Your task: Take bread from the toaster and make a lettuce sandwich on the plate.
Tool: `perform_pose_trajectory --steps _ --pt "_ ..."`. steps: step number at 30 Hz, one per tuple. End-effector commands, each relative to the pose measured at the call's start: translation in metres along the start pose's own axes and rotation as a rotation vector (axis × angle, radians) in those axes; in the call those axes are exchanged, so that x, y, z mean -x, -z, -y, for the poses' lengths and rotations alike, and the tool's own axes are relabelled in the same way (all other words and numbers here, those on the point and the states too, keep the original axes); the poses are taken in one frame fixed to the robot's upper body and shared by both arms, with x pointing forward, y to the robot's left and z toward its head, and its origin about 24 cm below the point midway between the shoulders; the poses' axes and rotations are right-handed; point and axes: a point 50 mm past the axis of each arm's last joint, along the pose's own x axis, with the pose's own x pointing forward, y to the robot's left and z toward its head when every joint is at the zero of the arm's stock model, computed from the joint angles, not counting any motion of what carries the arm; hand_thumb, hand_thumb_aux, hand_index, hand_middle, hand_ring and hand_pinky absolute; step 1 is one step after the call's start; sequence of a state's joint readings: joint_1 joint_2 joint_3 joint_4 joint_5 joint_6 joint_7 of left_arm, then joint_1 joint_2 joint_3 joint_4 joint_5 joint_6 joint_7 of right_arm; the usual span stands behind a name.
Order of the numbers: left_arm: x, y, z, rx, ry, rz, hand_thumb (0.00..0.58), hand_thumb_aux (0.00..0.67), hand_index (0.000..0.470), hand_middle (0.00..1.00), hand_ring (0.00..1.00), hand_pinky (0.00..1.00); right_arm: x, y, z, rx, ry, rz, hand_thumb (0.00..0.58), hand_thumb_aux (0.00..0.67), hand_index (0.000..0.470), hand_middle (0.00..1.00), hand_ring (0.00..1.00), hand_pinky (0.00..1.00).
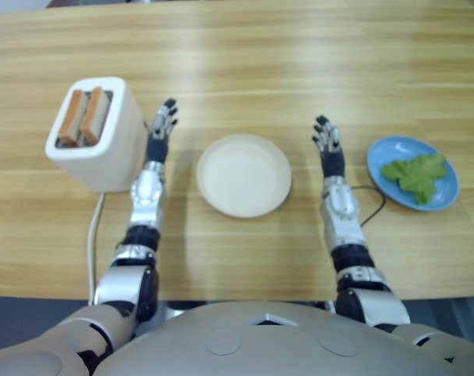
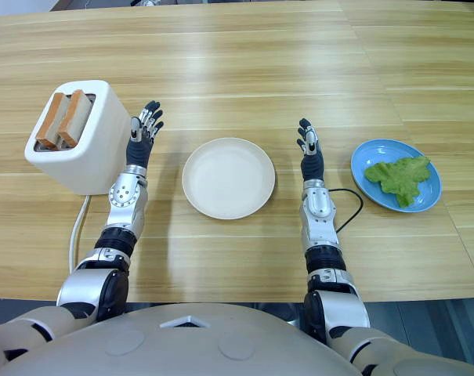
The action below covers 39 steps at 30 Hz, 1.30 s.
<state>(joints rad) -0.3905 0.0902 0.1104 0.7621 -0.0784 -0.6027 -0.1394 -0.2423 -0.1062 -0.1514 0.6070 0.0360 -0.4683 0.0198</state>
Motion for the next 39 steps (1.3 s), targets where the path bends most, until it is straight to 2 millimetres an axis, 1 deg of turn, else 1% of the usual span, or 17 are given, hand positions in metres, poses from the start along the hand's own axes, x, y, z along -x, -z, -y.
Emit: perform_pose_trajectory --steps 1,3,4,5,7,10,11,13,15,17,19,21,22,25,29,33,39 --pt "0.001 0.003 0.001 -0.016 0.015 -0.019 0.0 0.0 0.0 0.0 0.0 0.0 0.001 0.001 -0.002 0.013 -0.019 -0.007 0.0 0.0 0.0 0.0 0.0 0.0" --pt "0.0 -0.005 0.003 -0.02 0.034 0.013 0.0 0.0 0.0 0.0 0.0 0.0 0.001 0.001 -0.002 0.013 -0.02 -0.009 0.0 0.0 0.0 0.0 0.0 0.0" --pt "-0.001 -0.015 0.004 -0.022 0.052 0.059 0.0 0.0 0.0 0.0 0.0 0.0 0.001 0.001 -0.003 0.012 -0.021 -0.01 0.0 0.0 0.0 0.0 0.0 0.0" --pt "-0.002 -0.032 0.004 -0.032 0.075 0.124 0.0 0.0 0.0 0.0 0.0 0.0 0.001 0.002 -0.003 0.011 -0.022 -0.011 0.0 0.0 0.0 0.0 0.0 0.0" --pt "0.0 -0.072 0.003 -0.039 0.108 0.25 0.0 0.0 0.0 0.0 0.0 0.0 0.001 0.002 -0.004 0.011 -0.025 -0.015 0.0 0.0 0.0 0.0 0.0 0.0" --pt "0.012 -0.151 -0.011 -0.089 0.162 0.452 0.0 0.0 0.0 0.0 0.0 0.0 0.003 0.005 -0.003 0.016 -0.02 -0.025 0.0 0.0 0.0 0.0 0.0 0.0" --pt "0.017 -0.17 -0.016 -0.109 0.179 0.486 0.0 0.0 0.0 0.0 0.0 0.0 0.003 0.006 -0.003 0.017 -0.017 -0.028 0.0 0.0 0.0 0.0 0.0 0.0" --pt "0.027 -0.201 -0.032 -0.175 0.187 0.515 0.0 0.0 0.0 0.0 0.0 0.0 0.004 0.008 -0.003 0.018 -0.012 -0.035 0.0 0.0 0.0 0.0 0.0 0.0" --pt "0.035 -0.226 -0.056 -0.339 0.128 0.521 0.0 0.0 0.0 0.0 0.0 0.0 0.005 0.009 -0.004 0.018 -0.012 -0.041 0.0 0.0 0.0 0.0 0.0 0.0" --pt "0.04 -0.244 -0.081 -0.544 0.037 0.5 0.0 0.0 0.0 0.0 0.0 0.0 0.005 0.01 -0.005 0.018 -0.015 -0.045 0.0 0.0 0.0 0.0 0.0 0.0" --pt "0.043 -0.256 -0.105 -0.73 -0.044 0.442 0.0 0.0 0.0 0.0 0.0 0.0 0.006 0.01 -0.004 0.019 -0.016 -0.047 0.0 0.0 0.0 0.0 0.0 0.0" --pt "0.04 -0.255 -0.122 -0.966 -0.09 0.348 0.0 0.0 0.0 0.0 0.0 0.0 0.008 0.011 -0.001 0.022 -0.004 -0.05 0.0 0.0 0.0 0.0 0.0 0.0" --pt "0.035 -0.248 -0.129 -1.034 -0.089 0.291 0.0 0.0 0.0 0.0 0.0 0.0 0.01 0.013 0.002 0.025 0.007 -0.054 0.0 0.0 0.0 0.0 0.0 0.0" --pt "0.021 -0.209 -0.148 -1.089 -0.065 0.114 0.0 0.0 0.0 0.0 0.0 0.0 0.015 0.016 0.007 0.028 0.034 -0.068 0.0 0.0 0.0 0.0 0.0 0.0" --pt "0.02 -0.159 -0.177 -1.388 -0.052 -0.144 0.0 0.0 0.0 0.0 0.0 0.0 0.017 0.018 0.009 0.027 0.04 -0.073 0.0 0.0 0.0 0.0 0.0 0.0" --pt "0.028 -0.136 -0.199 -1.471 -0.052 -0.287 0.0 0.0 0.0 0.0 0.0 0.0 0.019 0.017 0.012 0.03 0.037 -0.07 0.0 0.0 0.0 0.0 0.0 0.0" --pt "0.034 -0.118 -0.209 -1.543 -0.003 -0.409 0.0 0.0 0.0 0.0 0.0 0.0 0.022 0.017 0.015 0.032 0.045 -0.075 0.0 0.0 0.0 0.0 0.0 0.0"
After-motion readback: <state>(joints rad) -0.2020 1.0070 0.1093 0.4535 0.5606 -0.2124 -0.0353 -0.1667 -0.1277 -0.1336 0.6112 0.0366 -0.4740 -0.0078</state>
